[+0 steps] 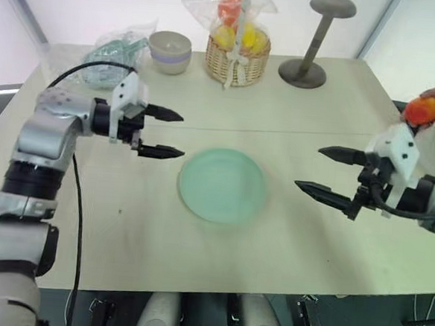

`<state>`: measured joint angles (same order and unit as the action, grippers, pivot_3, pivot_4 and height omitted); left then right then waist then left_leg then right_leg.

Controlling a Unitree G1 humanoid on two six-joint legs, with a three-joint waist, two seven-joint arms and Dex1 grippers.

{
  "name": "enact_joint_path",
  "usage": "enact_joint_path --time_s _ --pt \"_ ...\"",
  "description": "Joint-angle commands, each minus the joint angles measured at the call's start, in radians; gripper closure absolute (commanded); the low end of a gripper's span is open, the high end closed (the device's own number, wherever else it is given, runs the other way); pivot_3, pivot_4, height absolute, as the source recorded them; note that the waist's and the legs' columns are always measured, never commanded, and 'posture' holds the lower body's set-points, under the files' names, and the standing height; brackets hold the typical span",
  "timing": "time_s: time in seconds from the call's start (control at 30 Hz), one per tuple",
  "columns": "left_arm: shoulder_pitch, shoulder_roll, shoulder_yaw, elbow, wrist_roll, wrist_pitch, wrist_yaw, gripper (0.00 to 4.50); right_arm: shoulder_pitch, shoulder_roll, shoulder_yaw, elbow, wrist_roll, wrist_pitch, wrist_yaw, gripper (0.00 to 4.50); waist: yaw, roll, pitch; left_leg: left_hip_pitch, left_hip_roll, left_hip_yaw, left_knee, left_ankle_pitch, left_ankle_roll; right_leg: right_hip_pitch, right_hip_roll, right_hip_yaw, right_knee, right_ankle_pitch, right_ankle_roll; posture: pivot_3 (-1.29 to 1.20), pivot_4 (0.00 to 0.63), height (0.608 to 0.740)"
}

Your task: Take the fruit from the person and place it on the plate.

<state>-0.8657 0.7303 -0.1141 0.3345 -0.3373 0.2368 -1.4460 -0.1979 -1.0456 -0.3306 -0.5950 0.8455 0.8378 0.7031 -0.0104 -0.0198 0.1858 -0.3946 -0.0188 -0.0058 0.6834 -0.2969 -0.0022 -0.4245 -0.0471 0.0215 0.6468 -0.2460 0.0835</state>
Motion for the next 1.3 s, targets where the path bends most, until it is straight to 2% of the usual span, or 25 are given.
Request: enact_joint_path --time_s 0.03,0.47,1.3 --pt "-0.022 -0.01 -0.004 0.02 0.02 -0.054 -0.029 0.06 -0.027 -0.01 0.004 0.009 -0.025 -0.026 0.021 0.0 -0.001 0.0 0.0 0.0 0.0 0.0 0.0 0.0 0.0 0.0 0.0 0.0 0.0 0.0 0.0 0.0 0.15 0.74" --pt "-0.034 -0.032 0.008 0.038 0.03 -0.063 -0.033 0.06 -0.036 0.002 0.004 0.022 -0.063 -0.028 0.052 0.0 0.0 0.0 0.0 -0.001 0.0 0.0 0.0 0.0 0.0 -0.001 -0.001 0.001 0.0 0.0 0.0 0.0 0.15 0.74" --pt "-0.037 -0.049 0.013 0.024 0.022 -0.05 -0.023 0.06 -0.002 0.019 -0.024 -0.004 -0.063 -0.02 0.022 0.0 0.0 0.0 0.0 -0.001 0.0 0.0 0.0 0.0 0.0 -0.001 -0.001 0.001 0.001 0.0 0.0 0.0 0.15 0.74"
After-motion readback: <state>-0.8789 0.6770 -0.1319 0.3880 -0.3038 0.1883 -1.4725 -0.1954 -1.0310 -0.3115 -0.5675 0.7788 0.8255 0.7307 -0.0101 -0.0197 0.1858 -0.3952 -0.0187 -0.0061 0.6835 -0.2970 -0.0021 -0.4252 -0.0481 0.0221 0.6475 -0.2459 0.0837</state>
